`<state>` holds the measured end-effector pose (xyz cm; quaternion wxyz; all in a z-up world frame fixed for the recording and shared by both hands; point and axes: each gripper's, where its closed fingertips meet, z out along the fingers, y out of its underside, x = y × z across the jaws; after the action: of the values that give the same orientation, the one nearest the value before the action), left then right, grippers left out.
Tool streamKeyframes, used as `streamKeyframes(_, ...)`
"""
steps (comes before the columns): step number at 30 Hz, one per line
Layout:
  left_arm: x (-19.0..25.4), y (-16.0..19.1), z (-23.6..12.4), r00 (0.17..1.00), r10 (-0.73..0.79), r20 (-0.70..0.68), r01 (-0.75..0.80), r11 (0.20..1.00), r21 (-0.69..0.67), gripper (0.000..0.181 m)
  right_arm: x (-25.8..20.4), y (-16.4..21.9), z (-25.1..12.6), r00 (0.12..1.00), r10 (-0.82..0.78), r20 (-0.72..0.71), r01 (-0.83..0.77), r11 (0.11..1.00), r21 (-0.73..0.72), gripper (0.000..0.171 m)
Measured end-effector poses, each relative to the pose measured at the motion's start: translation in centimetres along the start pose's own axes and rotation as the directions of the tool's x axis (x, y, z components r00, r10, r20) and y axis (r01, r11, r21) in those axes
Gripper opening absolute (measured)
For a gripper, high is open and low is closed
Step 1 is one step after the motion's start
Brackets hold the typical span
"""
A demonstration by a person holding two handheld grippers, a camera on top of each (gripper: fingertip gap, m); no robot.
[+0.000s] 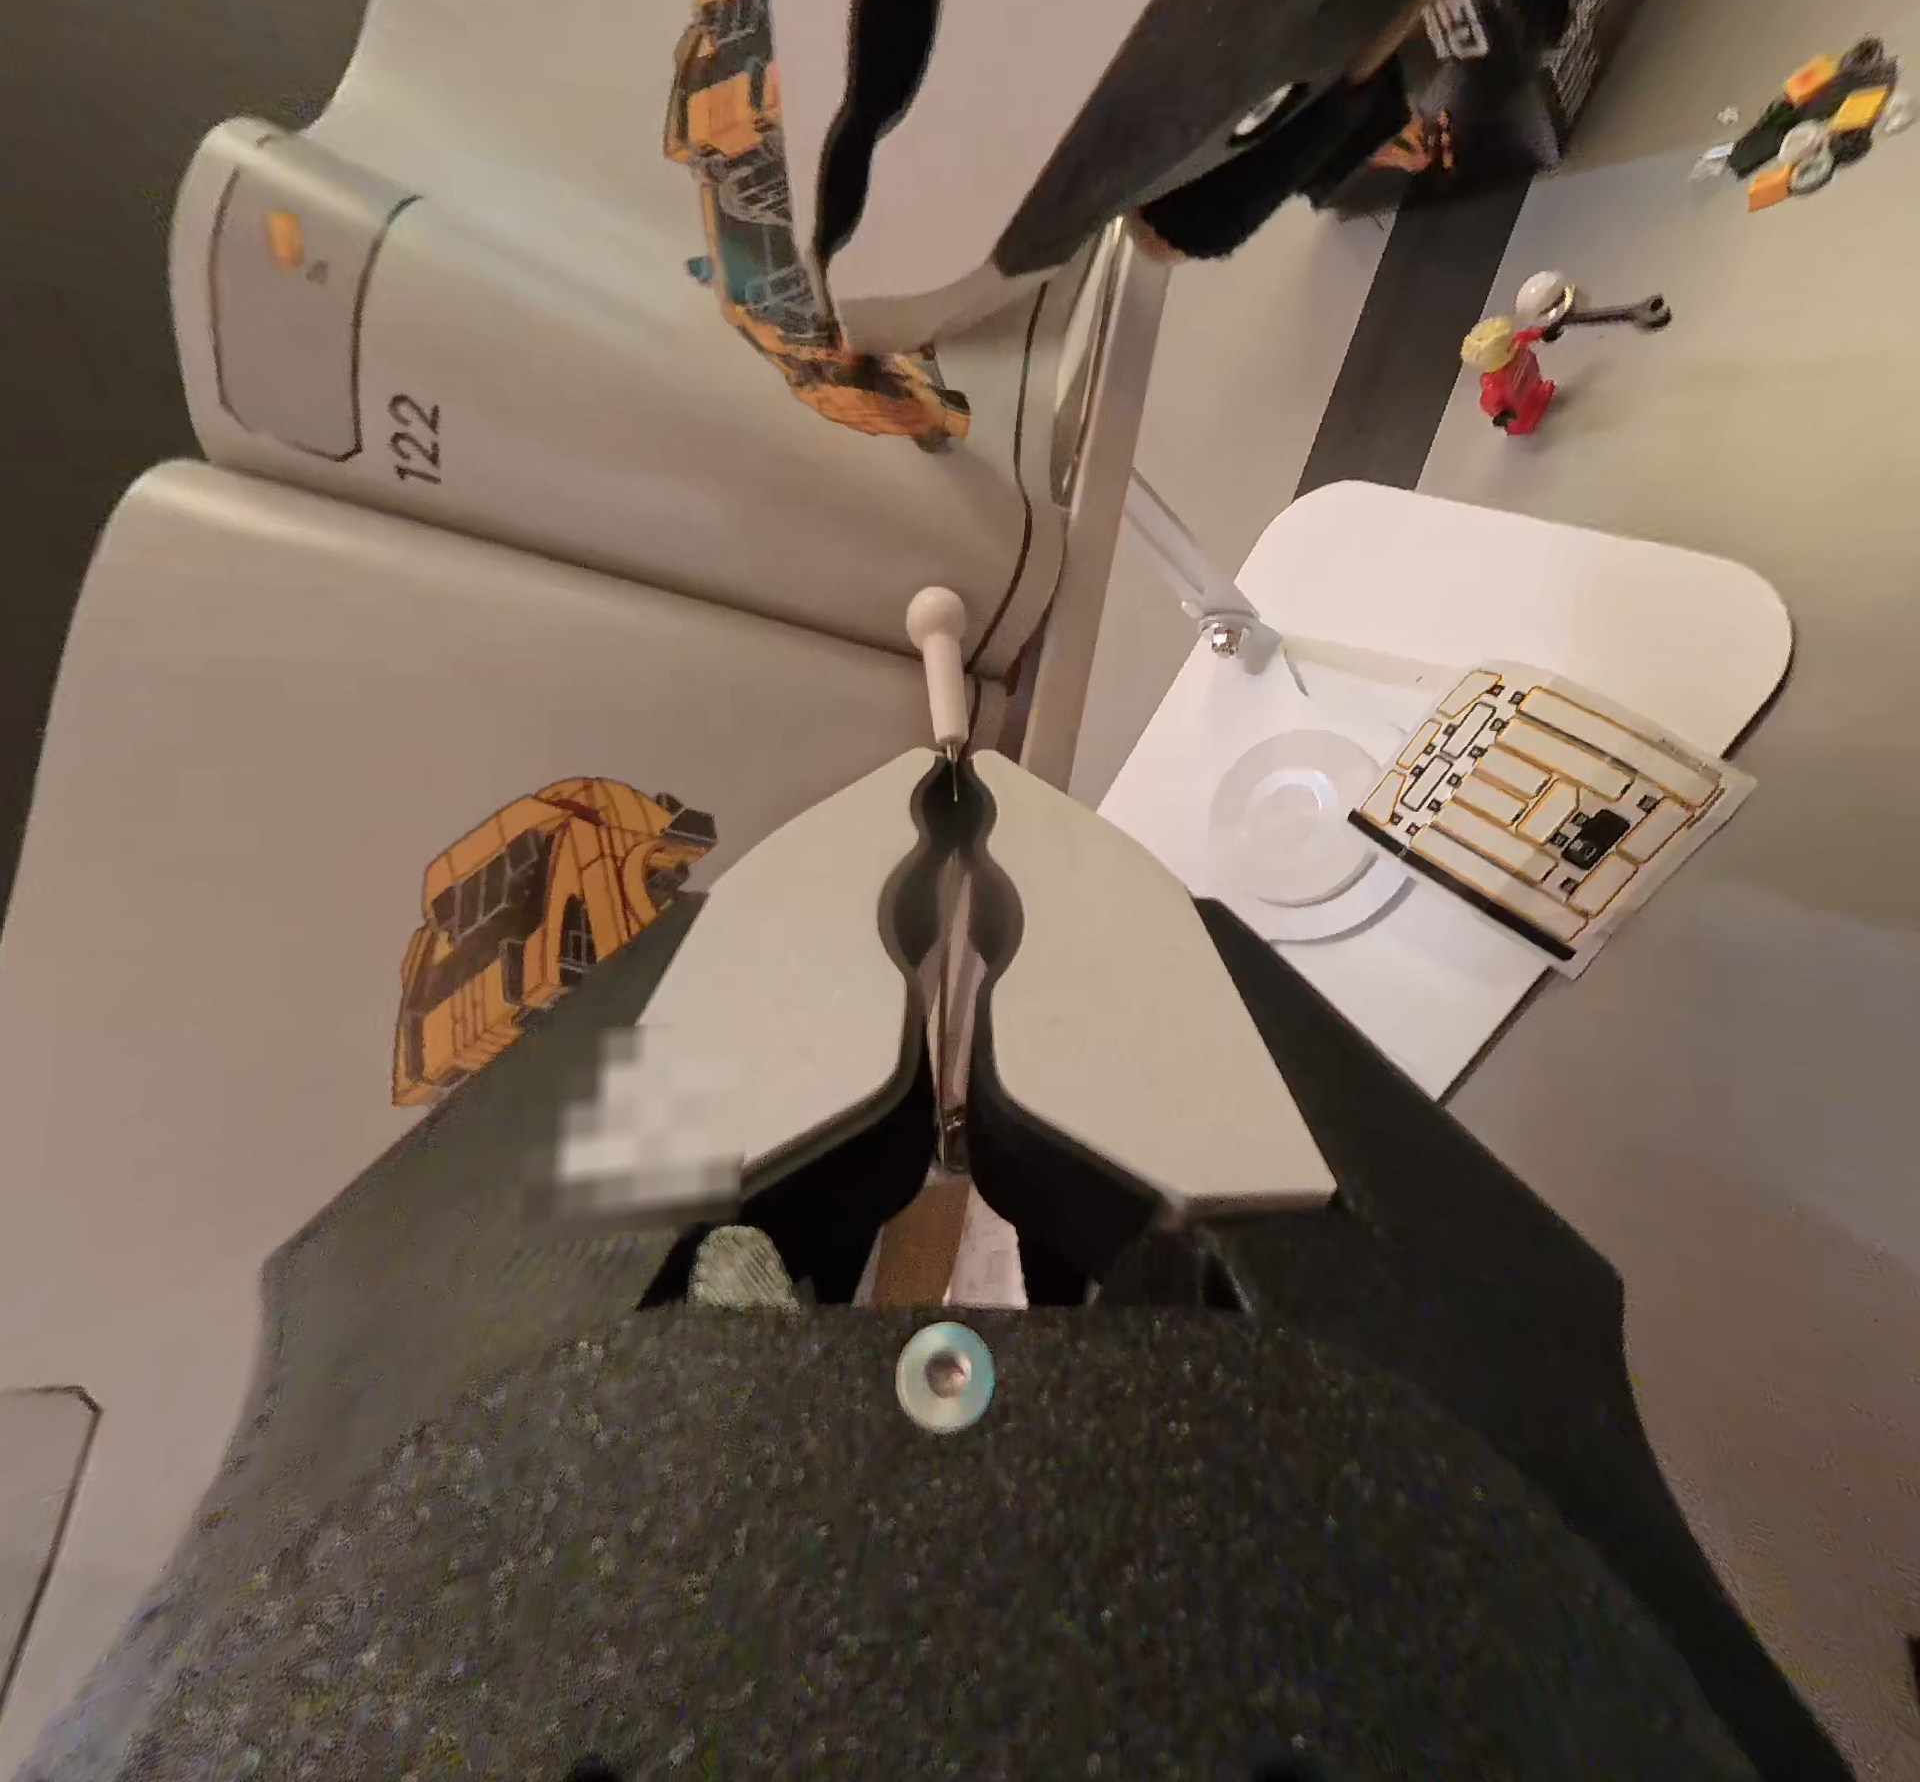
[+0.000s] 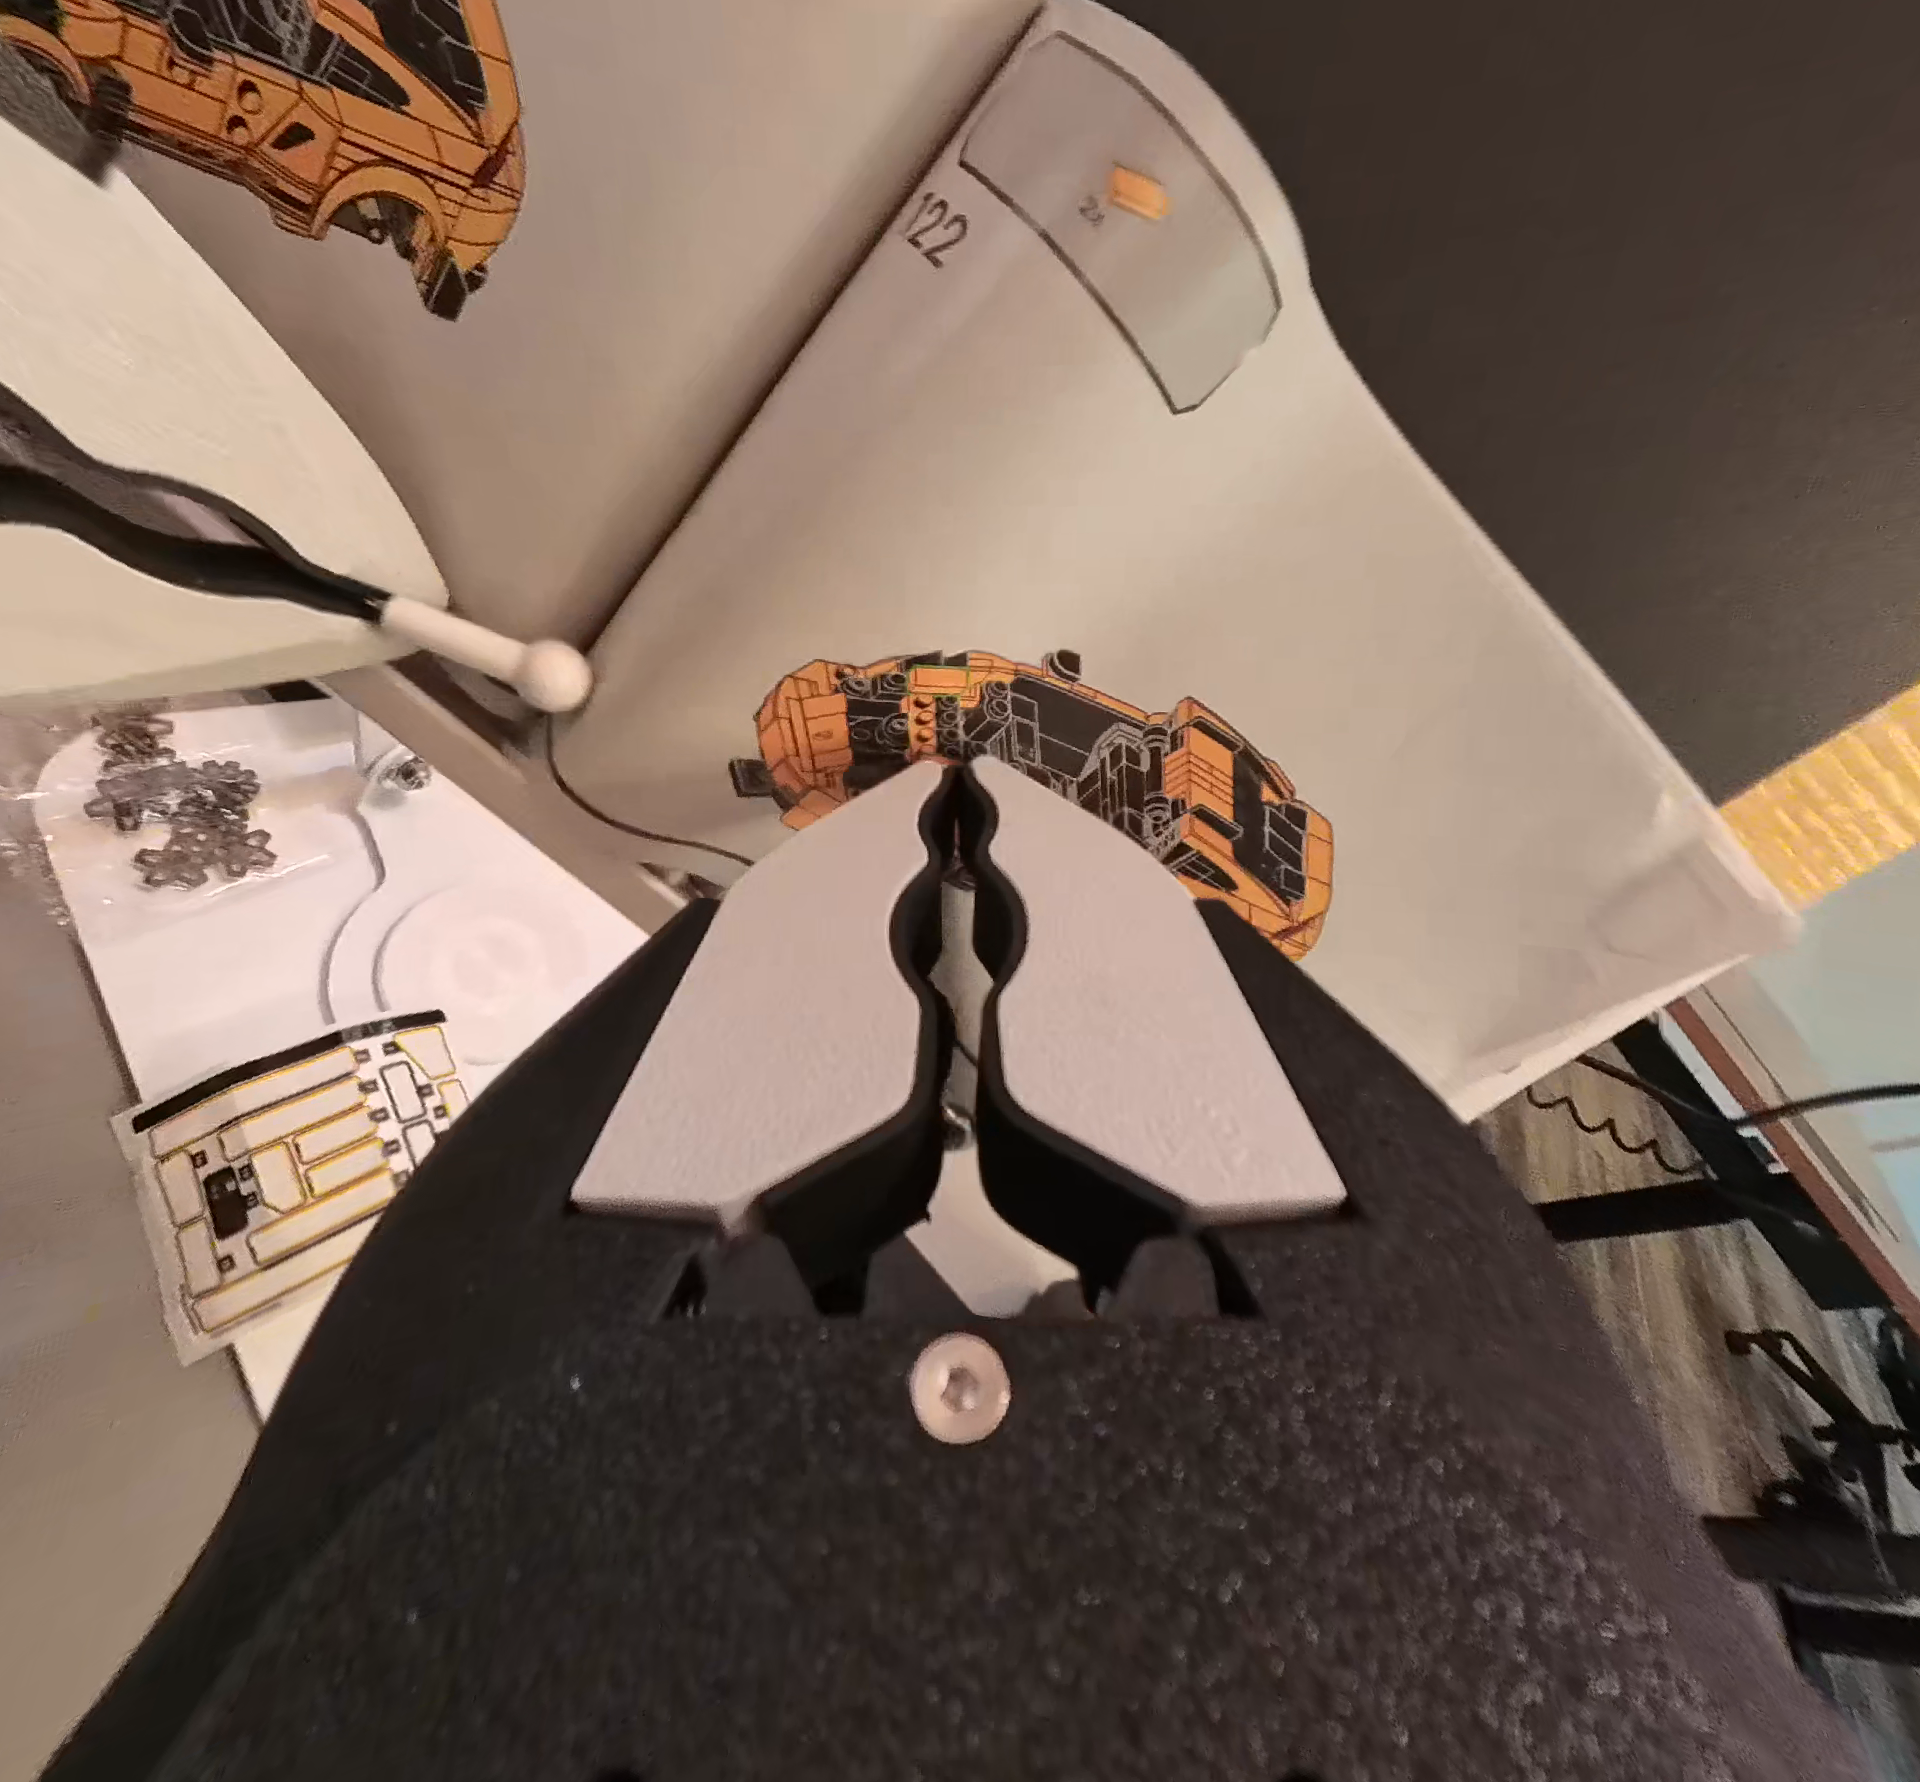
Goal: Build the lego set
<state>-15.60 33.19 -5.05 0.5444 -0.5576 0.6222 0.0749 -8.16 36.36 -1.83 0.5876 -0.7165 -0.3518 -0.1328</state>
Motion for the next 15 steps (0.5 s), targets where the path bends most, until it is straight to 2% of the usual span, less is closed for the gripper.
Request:
streamKeyframes(8, -0.3, 0.5, 0.5, 0.993, 0.111, 0.043, -0.104, 0.986, -0.133, 0.0, 0.6, -0.1, -1.2, 1.0, 0.013, -0.003, -0.013, 0.999, 0.041, 0.0)
streamKeyframes(15, -0.6, 0.1, -1.0, 0.994, 0.062, 0.086, -0.053, 0.993, -0.104, 0.013, 1.5, -0.3, -4.3, 0.995, 0.098, 0.008, -0.098, 0.989, 0.108, 0.006)
